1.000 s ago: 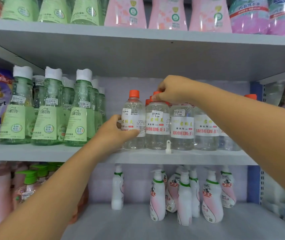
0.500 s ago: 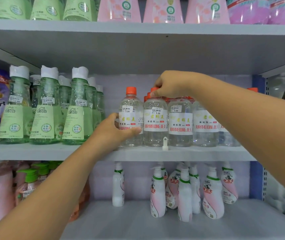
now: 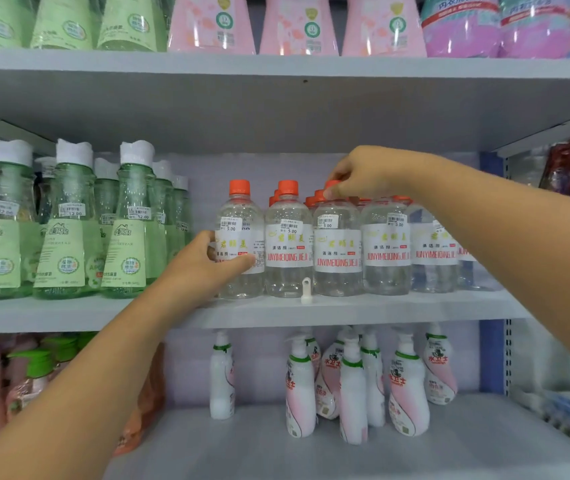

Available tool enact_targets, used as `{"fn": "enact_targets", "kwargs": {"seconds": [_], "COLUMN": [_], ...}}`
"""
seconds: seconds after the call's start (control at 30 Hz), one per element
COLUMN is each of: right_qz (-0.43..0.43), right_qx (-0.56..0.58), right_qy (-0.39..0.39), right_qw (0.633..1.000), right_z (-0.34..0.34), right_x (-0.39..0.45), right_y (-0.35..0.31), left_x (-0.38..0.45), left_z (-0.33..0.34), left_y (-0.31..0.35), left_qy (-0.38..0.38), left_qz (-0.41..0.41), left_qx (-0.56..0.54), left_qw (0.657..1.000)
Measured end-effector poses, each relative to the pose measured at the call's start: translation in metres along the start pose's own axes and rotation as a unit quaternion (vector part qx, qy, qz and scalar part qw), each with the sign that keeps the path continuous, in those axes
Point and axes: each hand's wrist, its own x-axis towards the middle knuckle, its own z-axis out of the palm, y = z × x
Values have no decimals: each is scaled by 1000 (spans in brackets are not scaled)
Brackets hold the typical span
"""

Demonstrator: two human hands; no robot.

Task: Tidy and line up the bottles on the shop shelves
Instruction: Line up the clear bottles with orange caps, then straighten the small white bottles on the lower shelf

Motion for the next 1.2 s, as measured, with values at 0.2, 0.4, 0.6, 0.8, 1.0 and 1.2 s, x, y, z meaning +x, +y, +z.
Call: {"fn": "enact_targets", "kwargs": {"seconds": [0.2, 0.4, 0.6, 0.8, 1.0, 1.2], "right_qz": [8, -6, -72, 225, 272, 266], "right_qx": [2, 40, 294, 455, 436, 420], "right_qy": [15, 172, 414, 116, -36, 14], "right_qw": [1000, 984, 858, 853, 857, 868], "right_z": [5, 30, 115, 248, 324, 372], "right_x": [-6, -52, -204, -224, -193, -159], "right_y": [-4, -8, 12, 55, 61, 48], "left_x": [-1, -10, -94, -164, -130, -70], "left_z": [-1, 2, 30, 145, 191, 213], "left_y": [1, 9, -10, -80, -144, -184], "left_qy": [1, 21, 286, 99, 4, -113], "left_qz": [-1, 17, 271, 57, -163, -185], "left_qx": [-2, 35, 60, -103, -85, -99], "left_qw": [1000, 999, 917, 988, 983, 971]}}
